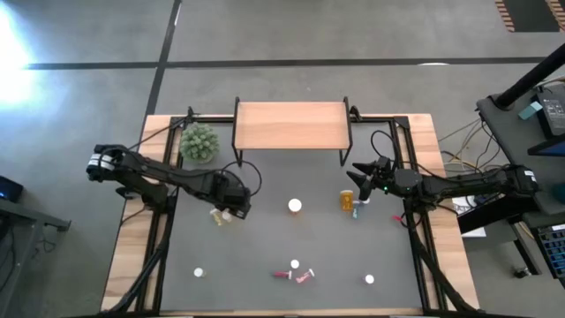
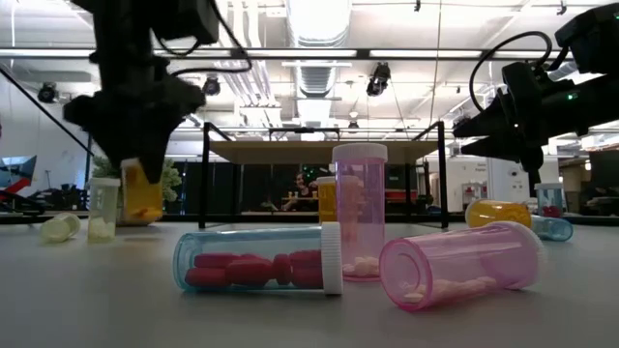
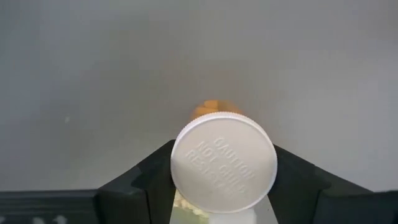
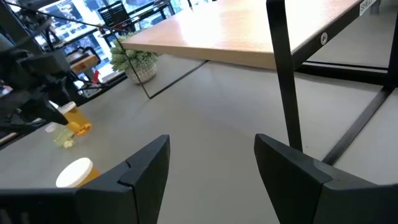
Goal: Pick and place medicine bottles onto shelf by color
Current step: Put the left orange pill bottle on the shelf
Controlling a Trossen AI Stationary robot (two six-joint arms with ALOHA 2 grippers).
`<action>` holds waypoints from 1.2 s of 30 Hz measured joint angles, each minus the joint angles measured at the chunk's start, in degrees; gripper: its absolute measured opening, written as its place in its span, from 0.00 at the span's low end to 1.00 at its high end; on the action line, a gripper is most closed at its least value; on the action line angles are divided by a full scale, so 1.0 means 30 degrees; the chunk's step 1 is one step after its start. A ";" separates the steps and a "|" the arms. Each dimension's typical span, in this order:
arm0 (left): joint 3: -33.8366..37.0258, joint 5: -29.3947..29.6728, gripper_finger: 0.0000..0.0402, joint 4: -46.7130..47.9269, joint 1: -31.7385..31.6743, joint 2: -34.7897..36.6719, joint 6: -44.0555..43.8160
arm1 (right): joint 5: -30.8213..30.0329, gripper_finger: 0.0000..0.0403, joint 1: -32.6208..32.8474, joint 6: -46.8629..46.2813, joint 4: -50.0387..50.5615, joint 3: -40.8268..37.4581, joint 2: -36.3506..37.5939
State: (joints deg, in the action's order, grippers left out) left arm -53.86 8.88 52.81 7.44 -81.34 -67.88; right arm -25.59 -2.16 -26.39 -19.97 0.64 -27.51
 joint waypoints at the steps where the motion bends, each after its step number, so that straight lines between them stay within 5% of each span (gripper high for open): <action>1: -0.0294 0.0005 0.46 0.0005 0.0000 0.0000 0.0380 | 0.0002 0.56 0.0004 0.0004 0.0006 0.0002 0.0000; 21: -0.7290 0.0002 0.48 0.0565 -0.2630 -0.0155 0.8940 | 0.0004 0.56 0.0004 0.0006 0.0007 0.0000 0.0000; 36: -1.4292 -0.0005 0.48 0.5436 -0.6356 -0.4199 1.4152 | 0.0004 0.56 0.0004 0.0000 0.0007 0.0002 -0.0005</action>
State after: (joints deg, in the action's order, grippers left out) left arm -96.74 8.86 69.12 -11.63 -93.94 -25.42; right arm -25.58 -2.15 -26.39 -19.94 0.64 -27.53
